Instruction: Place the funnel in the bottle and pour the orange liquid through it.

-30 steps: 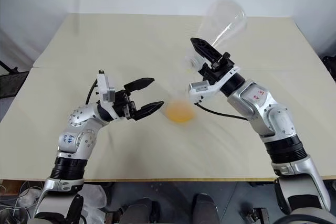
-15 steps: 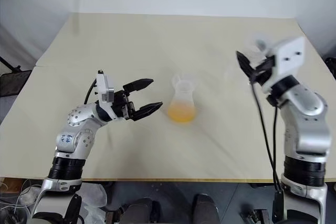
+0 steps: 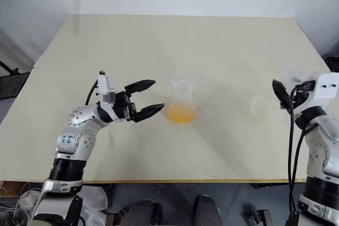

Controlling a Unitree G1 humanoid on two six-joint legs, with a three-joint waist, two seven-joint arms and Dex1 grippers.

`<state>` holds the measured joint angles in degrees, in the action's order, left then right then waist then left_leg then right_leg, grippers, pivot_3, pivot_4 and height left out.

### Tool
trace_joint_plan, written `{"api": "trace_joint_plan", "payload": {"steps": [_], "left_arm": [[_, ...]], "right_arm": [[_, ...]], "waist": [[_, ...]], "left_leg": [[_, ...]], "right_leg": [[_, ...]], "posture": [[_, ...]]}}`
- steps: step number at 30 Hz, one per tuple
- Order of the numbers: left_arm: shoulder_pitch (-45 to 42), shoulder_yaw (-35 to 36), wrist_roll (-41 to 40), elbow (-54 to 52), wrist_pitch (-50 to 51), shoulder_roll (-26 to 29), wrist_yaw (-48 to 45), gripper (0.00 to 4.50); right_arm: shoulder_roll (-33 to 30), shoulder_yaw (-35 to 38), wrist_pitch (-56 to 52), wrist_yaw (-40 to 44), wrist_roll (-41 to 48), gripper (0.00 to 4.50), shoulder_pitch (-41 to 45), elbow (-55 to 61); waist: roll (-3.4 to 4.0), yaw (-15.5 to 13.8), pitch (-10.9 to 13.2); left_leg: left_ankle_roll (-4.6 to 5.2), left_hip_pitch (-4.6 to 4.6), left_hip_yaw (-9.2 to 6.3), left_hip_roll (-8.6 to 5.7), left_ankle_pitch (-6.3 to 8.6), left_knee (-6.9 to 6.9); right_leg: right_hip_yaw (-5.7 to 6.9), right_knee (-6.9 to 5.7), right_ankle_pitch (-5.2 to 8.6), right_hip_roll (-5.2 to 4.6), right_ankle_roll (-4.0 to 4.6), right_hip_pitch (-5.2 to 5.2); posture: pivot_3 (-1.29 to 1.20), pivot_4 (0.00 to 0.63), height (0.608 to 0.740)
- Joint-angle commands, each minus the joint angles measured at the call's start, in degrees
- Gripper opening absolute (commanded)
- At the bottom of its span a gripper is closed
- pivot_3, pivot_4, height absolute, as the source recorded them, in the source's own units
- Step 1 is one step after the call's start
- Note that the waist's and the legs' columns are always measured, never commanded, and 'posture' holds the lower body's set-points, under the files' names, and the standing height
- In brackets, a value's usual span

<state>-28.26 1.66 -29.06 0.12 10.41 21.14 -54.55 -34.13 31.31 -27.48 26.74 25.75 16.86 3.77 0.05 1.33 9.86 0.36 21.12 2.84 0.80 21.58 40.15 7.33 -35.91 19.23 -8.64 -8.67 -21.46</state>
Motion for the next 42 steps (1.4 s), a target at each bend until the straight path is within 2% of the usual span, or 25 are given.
{"api": "trace_joint_plan", "payload": {"steps": [1, 2, 10, 16, 21, 25, 28, 31, 35, 42], "left_arm": [[-0.86, 0.58, -0.57, -1.12, -0.52, 0.21, -0.42, 4.50], [-0.82, 0.61, -0.57, -1.11, -0.52, 0.24, -0.47, 4.50], [-0.11, 1.26, -0.68, -1.23, -0.50, 0.70, -0.48, 4.50], [0.33, 1.49, -0.57, -1.30, -0.11, 1.31, -0.65, 4.50], [1.70, 2.01, -0.48, -2.50, 0.98, 4.73, -2.04, 4.50], [4.03, 2.68, 0.26, -2.77, 1.70, 10.22, -4.41, 4.50], [5.38, 2.53, 0.59, -2.90, 1.70, 12.93, -5.57, 4.50], [8.94, 4.06, 0.73, -3.10, -0.19, 17.20, -9.25, 4.50], [10.79, 5.61, 1.07, -3.42, -0.38, 18.24, -7.52, 4.50], [13.16, 5.86, 4.02, -3.81, -6.04, 16.11, -5.02, 4.50]], "right_arm": [[-0.54, 2.19, -0.52, -0.70, 2.78, 4.18, -0.38, 2.99], [-0.77, 2.54, -0.55, -0.74, 3.12, 4.48, -0.57, 3.37], [-3.13, 7.91, 0.21, 0.17, 7.58, 4.48, -2.57, 8.16], [-5.42, 8.54, 2.65, 2.44, 10.45, 4.48, 0.77, 7.54], [-8.57, 4.23, 5.96, 8.20, 10.68, 4.48, 5.58, 8.22], [-10.16, -1.55, 5.66, 16.24, 13.24, 4.48, 5.31, 11.45], [-9.39, -3.24, 6.73, 18.91, 14.42, 4.48, 5.21, 12.48], [-8.46, -8.57, 6.54, 24.89, 15.09, 4.48, -1.40, 17.71], [-9.74, -11.68, 12.75, 34.62, 11.15, 4.48, -11.59, 17.76], [-7.98, -11.78, 19.86, 37.83, 7.03, 4.48, -20.22, 14.10]], "waist": [[0.00, 0.00, 0.00], [0.00, 0.00, 0.00], [0.00, -1.02, 0.00], [0.00, -1.26, 0.00], [0.01, -1.01, 0.00], [0.00, -1.09, 0.00], [0.00, -1.20, 0.00], [-0.01, -1.53, 0.00], [-0.02, -2.26, 0.02], [-0.02, -2.55, 0.02]], "left_leg": [[0.00, -0.01, 0.00, 0.00, 0.00, 0.00], [0.00, -0.01, -0.01, 0.00, 0.00, 0.00], [0.00, -0.01, -0.01, -0.02, 0.00, 0.01], [0.00, 0.00, 0.06, -0.02, 0.00, 0.00], [0.00, -0.04, 0.10, 0.00, 0.00, -0.01], [0.00, -0.04, 0.10, 0.04, 0.00, -0.01], [0.00, -0.03, 0.07, 0.02, 0.00, -0.01], [0.01, 0.02, -0.04, -0.02, 0.00, 0.00], [0.01, 0.10, -0.22, -0.08, 0.01, -0.10], [0.03, 0.01, -0.03, 0.00, 0.02, -0.01]], "right_leg": [[-0.02, 0.00, 0.00, 0.00, 0.00, 0.00], [-0.03, 0.00, 0.00, 0.00, 0.00, 0.00], [-0.06, 0.02, 0.00, -0.01, 0.00, -0.01], [-0.06, 0.04, 0.00, -0.01, 0.00, -0.01], [-0.07, 0.04, 0.00, 0.01, 0.00, -0.03], [-0.06, 0.04, 0.00, 0.04, 0.00, -0.03], [-0.06, 0.04, 0.00, 0.02, 0.00, -0.03], [0.02, 0.04, 0.00, -0.02, 0.00, 0.00], [0.16, 0.07, 0.00, -0.03, 0.00, 0.01], [0.09, 0.17, 0.00, 0.00, 0.00, 0.08]], "posture": [[0.00, 0.150, 0.740], [0.00, 0.150, 0.740], [0.00, 0.150, 0.740], [0.00, 0.150, 0.740], [0.00, 0.150, 0.740], [0.00, 0.150, 0.740], [0.00, 0.150, 0.740], [0.00, 0.150, 0.740], [0.00, 0.150, 0.740], [0.00, 0.150, 0.740]]}}
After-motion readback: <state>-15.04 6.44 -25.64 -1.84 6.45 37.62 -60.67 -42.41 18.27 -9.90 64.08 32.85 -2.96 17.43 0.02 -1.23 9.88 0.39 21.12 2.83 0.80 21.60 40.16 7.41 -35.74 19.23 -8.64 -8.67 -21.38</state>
